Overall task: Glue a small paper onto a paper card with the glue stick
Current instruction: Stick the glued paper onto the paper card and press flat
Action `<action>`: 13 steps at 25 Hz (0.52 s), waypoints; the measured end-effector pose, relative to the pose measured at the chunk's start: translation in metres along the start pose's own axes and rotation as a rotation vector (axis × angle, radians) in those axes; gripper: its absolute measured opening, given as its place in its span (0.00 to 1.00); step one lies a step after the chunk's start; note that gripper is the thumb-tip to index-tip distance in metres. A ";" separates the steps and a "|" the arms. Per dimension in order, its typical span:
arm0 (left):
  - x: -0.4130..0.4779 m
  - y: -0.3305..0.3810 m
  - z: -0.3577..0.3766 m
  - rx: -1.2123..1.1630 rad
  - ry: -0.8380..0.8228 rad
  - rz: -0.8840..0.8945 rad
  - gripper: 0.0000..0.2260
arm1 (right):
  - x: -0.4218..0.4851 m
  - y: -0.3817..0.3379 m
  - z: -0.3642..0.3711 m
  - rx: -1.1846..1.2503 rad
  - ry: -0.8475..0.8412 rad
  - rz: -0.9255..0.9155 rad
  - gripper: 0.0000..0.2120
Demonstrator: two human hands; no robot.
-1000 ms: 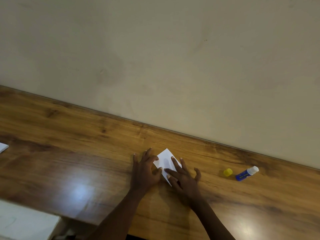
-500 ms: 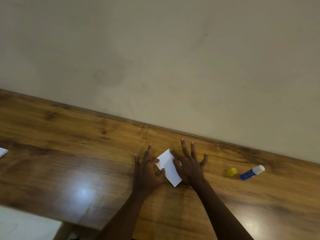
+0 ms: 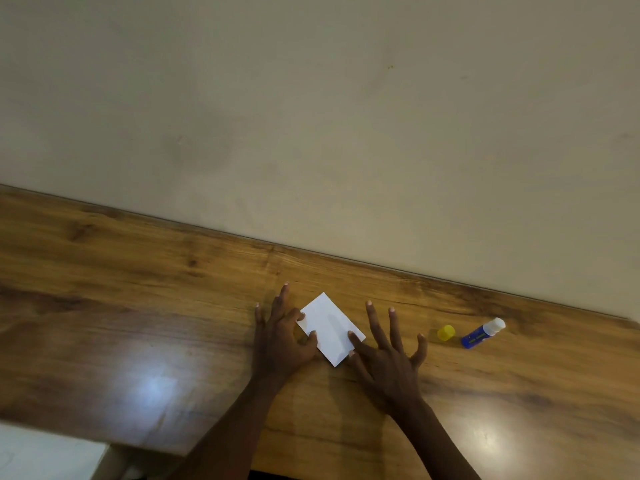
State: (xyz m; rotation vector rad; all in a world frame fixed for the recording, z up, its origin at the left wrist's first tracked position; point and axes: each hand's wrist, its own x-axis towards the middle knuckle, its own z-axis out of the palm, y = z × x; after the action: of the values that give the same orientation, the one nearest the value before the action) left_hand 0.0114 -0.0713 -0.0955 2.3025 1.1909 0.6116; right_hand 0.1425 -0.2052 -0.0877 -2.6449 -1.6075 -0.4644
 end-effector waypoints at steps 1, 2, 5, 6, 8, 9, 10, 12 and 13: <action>0.000 0.000 0.000 0.001 0.003 -0.001 0.16 | -0.006 -0.008 -0.001 -0.002 -0.007 -0.008 0.23; 0.000 0.001 0.000 0.000 0.002 -0.001 0.16 | -0.013 -0.016 -0.001 -0.005 -0.015 -0.024 0.23; 0.000 0.002 -0.003 -0.004 -0.018 -0.006 0.17 | -0.027 -0.030 -0.001 -0.001 -0.020 -0.061 0.22; 0.000 0.002 -0.003 -0.015 -0.018 -0.007 0.17 | -0.027 -0.029 0.000 0.005 -0.004 -0.066 0.22; -0.001 0.002 -0.004 -0.043 -0.007 -0.008 0.16 | -0.019 -0.028 -0.002 0.029 0.000 -0.066 0.21; -0.001 0.002 -0.004 -0.064 0.006 -0.007 0.16 | -0.014 -0.028 -0.003 0.049 -0.008 -0.070 0.20; -0.001 0.002 -0.004 -0.089 0.021 -0.008 0.16 | -0.009 -0.030 -0.004 0.076 -0.004 -0.083 0.18; 0.000 0.002 -0.003 -0.127 0.044 -0.008 0.17 | 0.004 -0.037 -0.008 0.140 -0.025 -0.107 0.16; 0.001 0.001 -0.003 -0.135 0.052 -0.006 0.17 | 0.011 -0.041 -0.013 0.167 -0.041 -0.111 0.16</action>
State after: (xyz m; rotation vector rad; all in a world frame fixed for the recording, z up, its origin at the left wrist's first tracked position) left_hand 0.0109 -0.0707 -0.0923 2.1823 1.1433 0.7310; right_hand 0.1089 -0.1781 -0.0785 -2.4697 -1.7284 -0.2659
